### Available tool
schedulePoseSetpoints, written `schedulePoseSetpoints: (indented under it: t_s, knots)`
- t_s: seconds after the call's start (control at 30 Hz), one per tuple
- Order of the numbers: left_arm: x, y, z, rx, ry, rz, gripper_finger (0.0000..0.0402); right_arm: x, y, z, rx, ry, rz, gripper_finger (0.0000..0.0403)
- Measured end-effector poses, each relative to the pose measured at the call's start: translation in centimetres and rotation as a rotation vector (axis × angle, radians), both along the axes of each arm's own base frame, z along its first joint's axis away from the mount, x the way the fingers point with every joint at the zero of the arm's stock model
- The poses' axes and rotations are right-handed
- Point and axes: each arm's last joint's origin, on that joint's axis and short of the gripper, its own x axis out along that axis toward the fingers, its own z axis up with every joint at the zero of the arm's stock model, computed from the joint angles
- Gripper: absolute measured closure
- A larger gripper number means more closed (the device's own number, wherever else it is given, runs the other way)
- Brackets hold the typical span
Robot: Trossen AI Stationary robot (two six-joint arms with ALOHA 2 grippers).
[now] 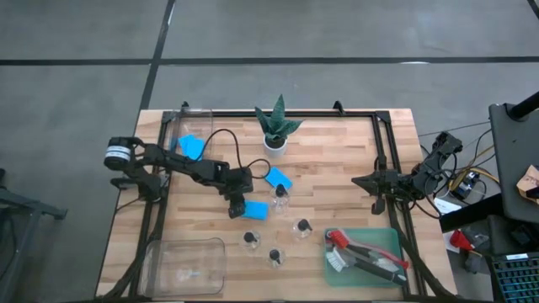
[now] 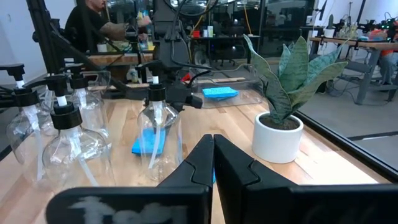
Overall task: Pick & Place Kitchen Sink Supplies
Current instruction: Put the blue sponge into the top transparent bin
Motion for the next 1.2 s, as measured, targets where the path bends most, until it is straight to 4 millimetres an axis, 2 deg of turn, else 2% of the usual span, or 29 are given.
schedulePoseSetpoints:
  t_s: [0.17, 0.2, 0.5, 0.7, 0.93, 1.2]
  knots:
    - [-0.2, 0.0, 0.9, 0.006, -0.03, -0.003, 0.0383, 0.0, 0.0, 0.0, 0.0, 0.0, 0.0, 0.0394]
    - [-0.4, 0.0, 1.1, 0.005, -0.028, -0.003, 0.0391, 0.0, 0.0, 0.0, 0.0, 0.0, 0.0, 0.0394]
    - [-1.8, 0.1, 3.1, 0.05, -0.02, 0.02, 0.04, 0.0, 0.0, 0.0, 0.0, 0.0, 0.0, 0.0394]
    - [-3.5, 0.5, 5.7, 0.163, -0.035, 0.078, 0.0401, 0.0, 0.0, 0.0, 0.0, 0.0, 0.0, 0.0394]
    - [-6.3, 1.6, 9.9, 0.497, -0.046, 0.302, 0.0401, 0.0, 0.0, 0.0, 0.0, 0.0, 0.0, 0.0394]
    - [-10.1, 2.4, 13.5, 0.735, -0.106, 0.62, 0.0401, 0.0, 0.0, 0.0, 0.0, 0.0, 0.0, 0.0394]
